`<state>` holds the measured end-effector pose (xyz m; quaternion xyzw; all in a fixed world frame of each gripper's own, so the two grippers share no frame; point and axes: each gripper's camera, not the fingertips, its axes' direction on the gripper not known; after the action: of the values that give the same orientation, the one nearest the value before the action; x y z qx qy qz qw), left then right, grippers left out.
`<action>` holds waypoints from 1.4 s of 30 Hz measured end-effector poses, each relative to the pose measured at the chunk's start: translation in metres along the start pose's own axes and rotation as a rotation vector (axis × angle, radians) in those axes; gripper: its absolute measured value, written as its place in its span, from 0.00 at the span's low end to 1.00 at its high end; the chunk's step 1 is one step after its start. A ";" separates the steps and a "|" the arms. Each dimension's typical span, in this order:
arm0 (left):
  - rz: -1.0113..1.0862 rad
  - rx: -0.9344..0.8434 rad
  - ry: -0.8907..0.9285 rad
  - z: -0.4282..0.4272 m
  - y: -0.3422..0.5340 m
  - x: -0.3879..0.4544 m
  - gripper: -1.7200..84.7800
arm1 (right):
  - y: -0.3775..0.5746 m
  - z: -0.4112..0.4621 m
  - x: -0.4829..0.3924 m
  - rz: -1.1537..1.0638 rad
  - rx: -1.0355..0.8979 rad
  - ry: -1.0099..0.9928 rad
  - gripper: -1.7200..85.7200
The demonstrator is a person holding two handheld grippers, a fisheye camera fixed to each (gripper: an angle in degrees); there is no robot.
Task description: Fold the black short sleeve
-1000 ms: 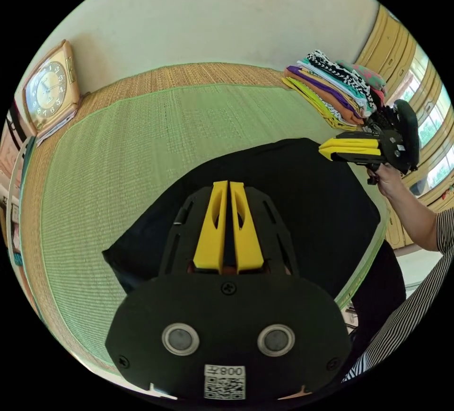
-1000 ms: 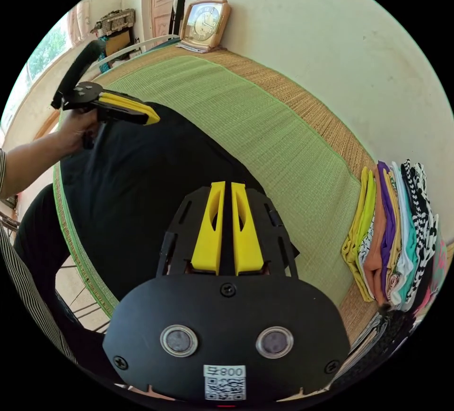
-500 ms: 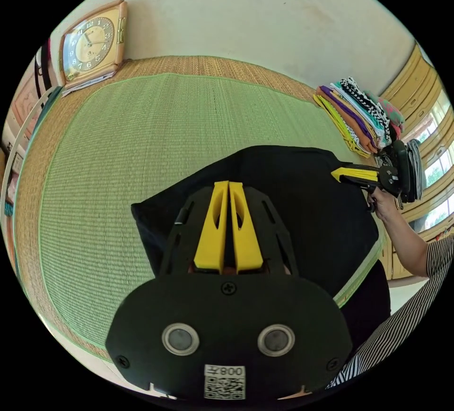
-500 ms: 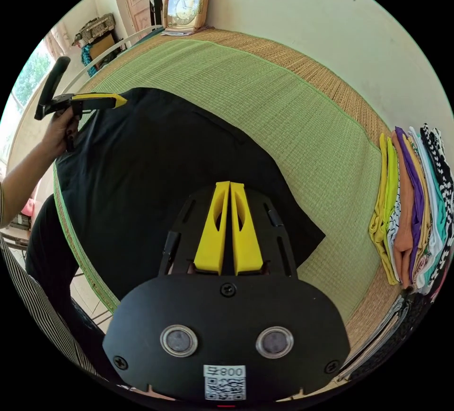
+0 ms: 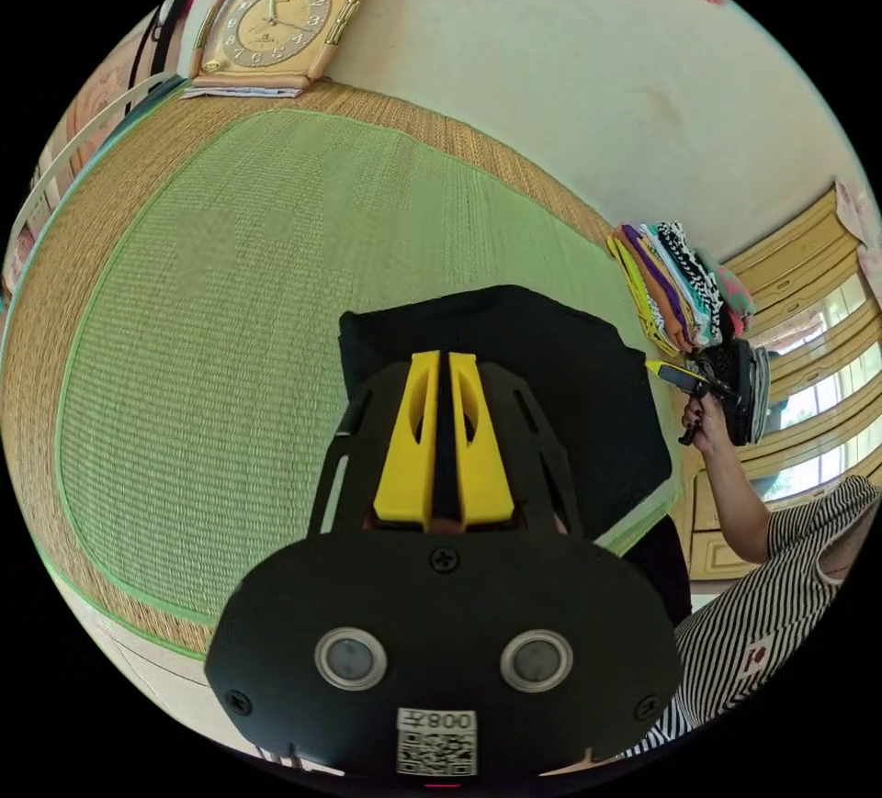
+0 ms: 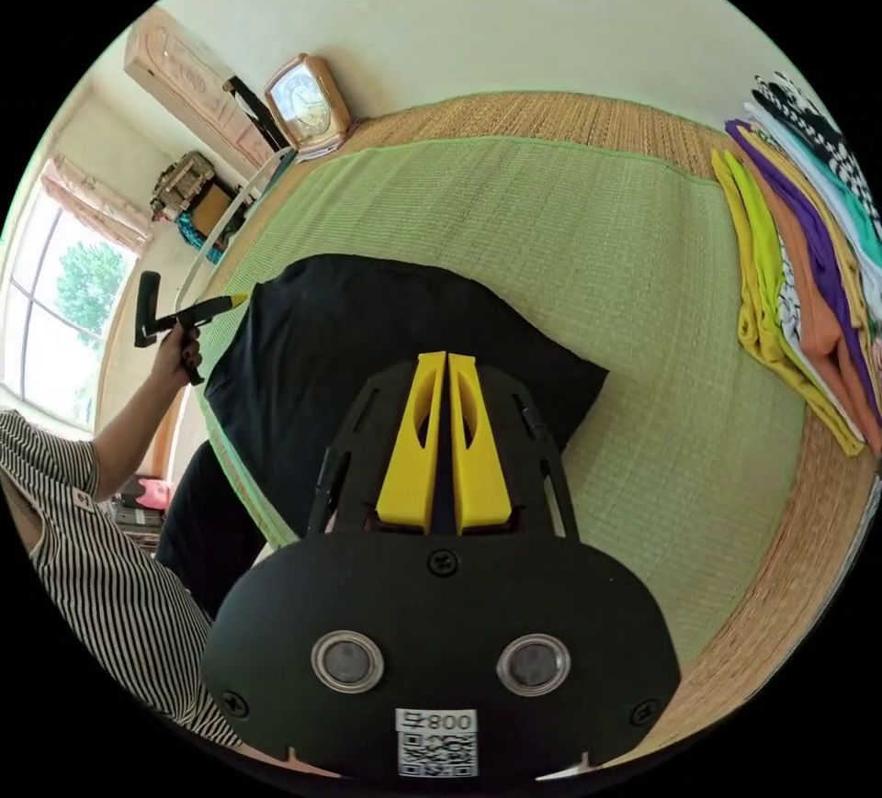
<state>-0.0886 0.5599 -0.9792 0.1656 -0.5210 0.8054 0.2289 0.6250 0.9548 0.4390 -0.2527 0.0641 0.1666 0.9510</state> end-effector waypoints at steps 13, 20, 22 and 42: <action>-0.208 -0.174 0.091 -0.037 0.091 -0.072 0.12 | 0.147 -0.138 0.063 0.409 -0.038 -0.291 0.12; -0.215 -0.189 0.091 -0.037 0.089 -0.082 0.08 | 0.157 -0.160 0.067 0.457 -0.049 -0.365 0.09; -0.211 -0.189 0.100 -0.039 0.088 -0.084 0.07 | 0.154 -0.174 0.067 0.452 -0.042 -0.365 0.06; -0.301 -0.143 0.270 0.000 0.123 -0.107 0.08 | 0.188 -0.230 0.100 0.366 -0.116 -0.597 0.03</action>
<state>-0.0655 0.4956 -1.1275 0.1155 -0.5109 0.7380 0.4254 0.6445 1.0210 0.1333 -0.2309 -0.1823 0.4039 0.8662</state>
